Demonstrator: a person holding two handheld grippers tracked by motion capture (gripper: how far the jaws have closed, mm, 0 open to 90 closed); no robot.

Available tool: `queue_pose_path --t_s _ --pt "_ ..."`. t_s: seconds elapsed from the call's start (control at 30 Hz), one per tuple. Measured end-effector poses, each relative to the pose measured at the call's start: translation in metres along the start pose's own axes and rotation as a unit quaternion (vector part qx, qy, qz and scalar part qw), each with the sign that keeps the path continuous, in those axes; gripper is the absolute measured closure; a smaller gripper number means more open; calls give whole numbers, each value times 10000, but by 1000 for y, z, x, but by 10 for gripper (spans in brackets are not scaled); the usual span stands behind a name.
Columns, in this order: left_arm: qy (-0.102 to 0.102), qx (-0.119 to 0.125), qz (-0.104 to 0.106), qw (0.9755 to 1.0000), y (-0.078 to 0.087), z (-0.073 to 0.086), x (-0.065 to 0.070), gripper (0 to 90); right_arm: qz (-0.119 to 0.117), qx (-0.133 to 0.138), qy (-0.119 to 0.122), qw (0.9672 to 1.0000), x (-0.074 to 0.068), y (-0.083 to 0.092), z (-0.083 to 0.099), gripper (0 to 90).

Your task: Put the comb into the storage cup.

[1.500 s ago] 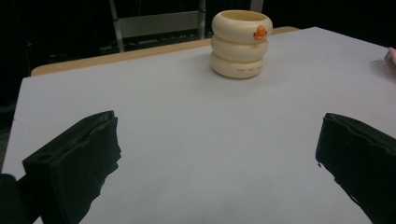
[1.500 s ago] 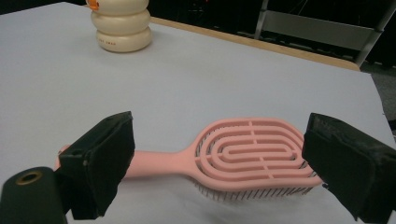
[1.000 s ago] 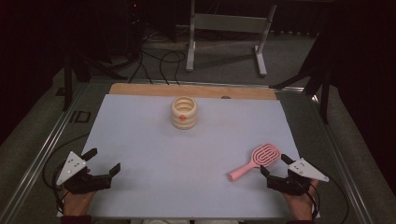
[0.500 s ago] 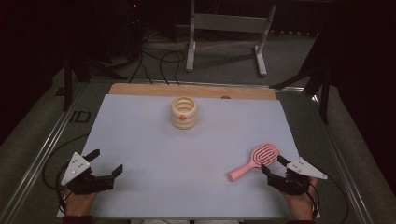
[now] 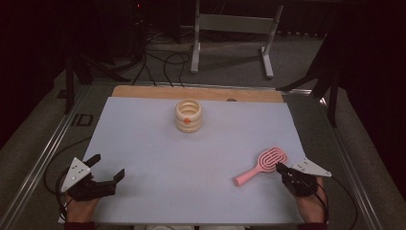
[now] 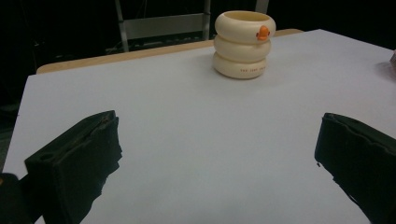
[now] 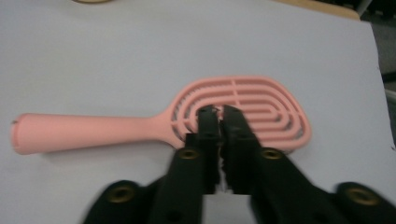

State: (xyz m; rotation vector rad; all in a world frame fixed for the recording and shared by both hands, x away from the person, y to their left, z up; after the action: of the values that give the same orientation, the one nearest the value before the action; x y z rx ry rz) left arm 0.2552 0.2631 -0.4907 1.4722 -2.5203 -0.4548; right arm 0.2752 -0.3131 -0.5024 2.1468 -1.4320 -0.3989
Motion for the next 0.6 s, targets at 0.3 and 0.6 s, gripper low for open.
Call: queue_pose_path --t_s 0.3,0.6 --pt "-23 -32 1 10000 -1 1 2 8 171 -275 -107 9994 12 -3 5 900" --pt "-8 -2 -15 10000 0 1 2 9 358 -561 -163 9976 17 -10 14 900"
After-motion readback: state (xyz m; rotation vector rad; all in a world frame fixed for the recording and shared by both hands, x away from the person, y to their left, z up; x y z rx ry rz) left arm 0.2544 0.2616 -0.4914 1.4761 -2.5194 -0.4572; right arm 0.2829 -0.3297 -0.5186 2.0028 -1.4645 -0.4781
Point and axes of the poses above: each handheld gripper's, and its own axes: y roughly backward along the jaws, z roughly out of its underside, x roughly to its right, the point moved 4 cm from there along -y, roughly forward along the jaws, and after that the axes turned 1 degree about -y, right-handed, at the moved point
